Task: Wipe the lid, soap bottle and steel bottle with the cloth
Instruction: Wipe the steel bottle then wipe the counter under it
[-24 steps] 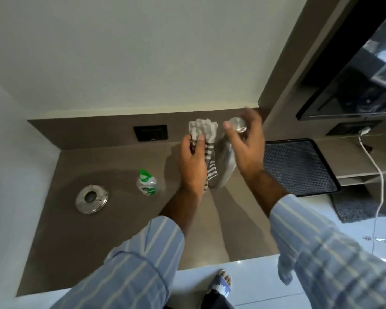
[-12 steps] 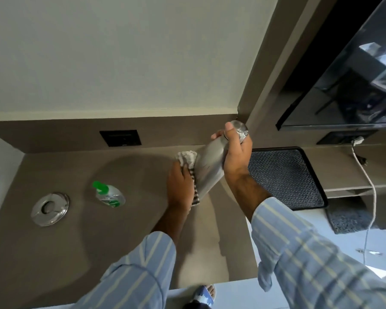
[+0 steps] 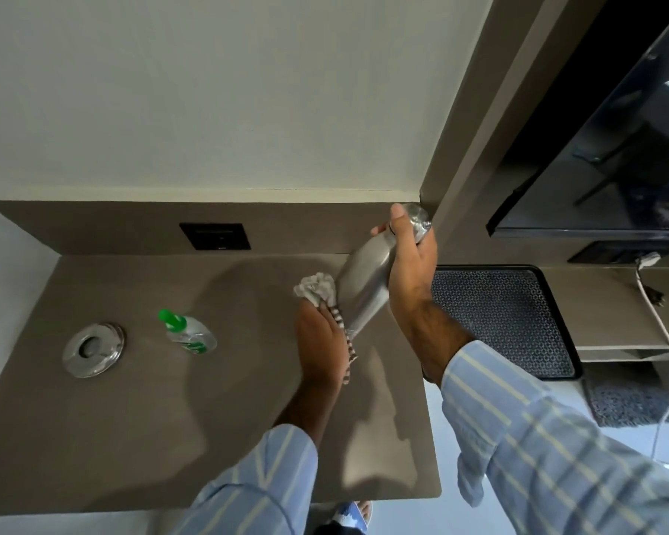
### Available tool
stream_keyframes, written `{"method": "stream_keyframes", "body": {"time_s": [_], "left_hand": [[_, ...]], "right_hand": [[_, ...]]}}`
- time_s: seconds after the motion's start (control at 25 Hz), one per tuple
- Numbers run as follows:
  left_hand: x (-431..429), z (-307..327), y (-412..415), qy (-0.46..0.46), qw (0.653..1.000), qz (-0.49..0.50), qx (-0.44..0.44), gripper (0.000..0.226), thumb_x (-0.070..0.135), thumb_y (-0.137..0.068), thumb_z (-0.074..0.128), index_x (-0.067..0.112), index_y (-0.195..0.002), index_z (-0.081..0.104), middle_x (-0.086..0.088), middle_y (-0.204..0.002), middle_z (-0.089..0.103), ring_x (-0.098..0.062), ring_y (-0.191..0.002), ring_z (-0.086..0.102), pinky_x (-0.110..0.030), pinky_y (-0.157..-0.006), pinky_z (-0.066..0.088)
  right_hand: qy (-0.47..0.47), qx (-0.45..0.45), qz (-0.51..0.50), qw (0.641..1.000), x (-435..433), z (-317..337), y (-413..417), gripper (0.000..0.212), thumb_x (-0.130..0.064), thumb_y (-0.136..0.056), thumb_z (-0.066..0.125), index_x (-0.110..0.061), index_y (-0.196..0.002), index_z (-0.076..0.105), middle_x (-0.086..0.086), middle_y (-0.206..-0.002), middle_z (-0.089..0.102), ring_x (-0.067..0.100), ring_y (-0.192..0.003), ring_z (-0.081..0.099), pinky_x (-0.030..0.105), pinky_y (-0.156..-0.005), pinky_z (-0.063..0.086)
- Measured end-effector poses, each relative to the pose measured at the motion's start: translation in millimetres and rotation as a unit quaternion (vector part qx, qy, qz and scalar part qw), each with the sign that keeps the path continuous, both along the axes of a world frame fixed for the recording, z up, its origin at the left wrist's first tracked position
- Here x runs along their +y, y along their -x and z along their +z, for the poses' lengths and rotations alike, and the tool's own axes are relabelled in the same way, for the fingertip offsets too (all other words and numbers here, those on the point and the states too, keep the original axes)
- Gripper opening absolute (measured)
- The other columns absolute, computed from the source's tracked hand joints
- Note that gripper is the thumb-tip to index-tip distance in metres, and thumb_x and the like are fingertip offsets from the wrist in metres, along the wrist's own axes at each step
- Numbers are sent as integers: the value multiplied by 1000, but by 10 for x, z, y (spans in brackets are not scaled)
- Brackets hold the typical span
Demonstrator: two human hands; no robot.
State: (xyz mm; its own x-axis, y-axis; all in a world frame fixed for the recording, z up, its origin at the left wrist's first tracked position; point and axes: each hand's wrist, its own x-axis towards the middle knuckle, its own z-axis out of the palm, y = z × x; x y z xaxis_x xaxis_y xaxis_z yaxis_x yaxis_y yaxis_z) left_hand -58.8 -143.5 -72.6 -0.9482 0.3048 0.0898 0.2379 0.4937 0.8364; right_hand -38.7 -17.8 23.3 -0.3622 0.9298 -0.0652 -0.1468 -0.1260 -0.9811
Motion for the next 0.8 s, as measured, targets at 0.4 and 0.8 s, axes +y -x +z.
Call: {"method": "stream_keyframes", "body": {"time_s": [0.4, 0.8], "left_hand": [[167, 204, 219, -2, 1000, 21, 15, 53, 38, -107, 28, 0, -123, 61, -23, -114, 69, -39, -103, 66, -45, -89, 53], [246, 1015, 706, -324, 907, -116, -243, 29, 39, -97, 58, 17, -109, 74, -16, -106, 76, -37, -102, 72, -50, -90, 58]], "right_hand": [[-7, 8, 61, 998, -39, -28, 45, 51, -54, -84, 71, -8, -103, 66, 9, -93, 73, 23, -91, 68, 46, -92, 54], [-155, -37, 92, 983, -469, 91, 184, 43, -49, -91, 64, -9, -106, 70, -5, -91, 76, 7, -86, 70, 26, -79, 58]]}}
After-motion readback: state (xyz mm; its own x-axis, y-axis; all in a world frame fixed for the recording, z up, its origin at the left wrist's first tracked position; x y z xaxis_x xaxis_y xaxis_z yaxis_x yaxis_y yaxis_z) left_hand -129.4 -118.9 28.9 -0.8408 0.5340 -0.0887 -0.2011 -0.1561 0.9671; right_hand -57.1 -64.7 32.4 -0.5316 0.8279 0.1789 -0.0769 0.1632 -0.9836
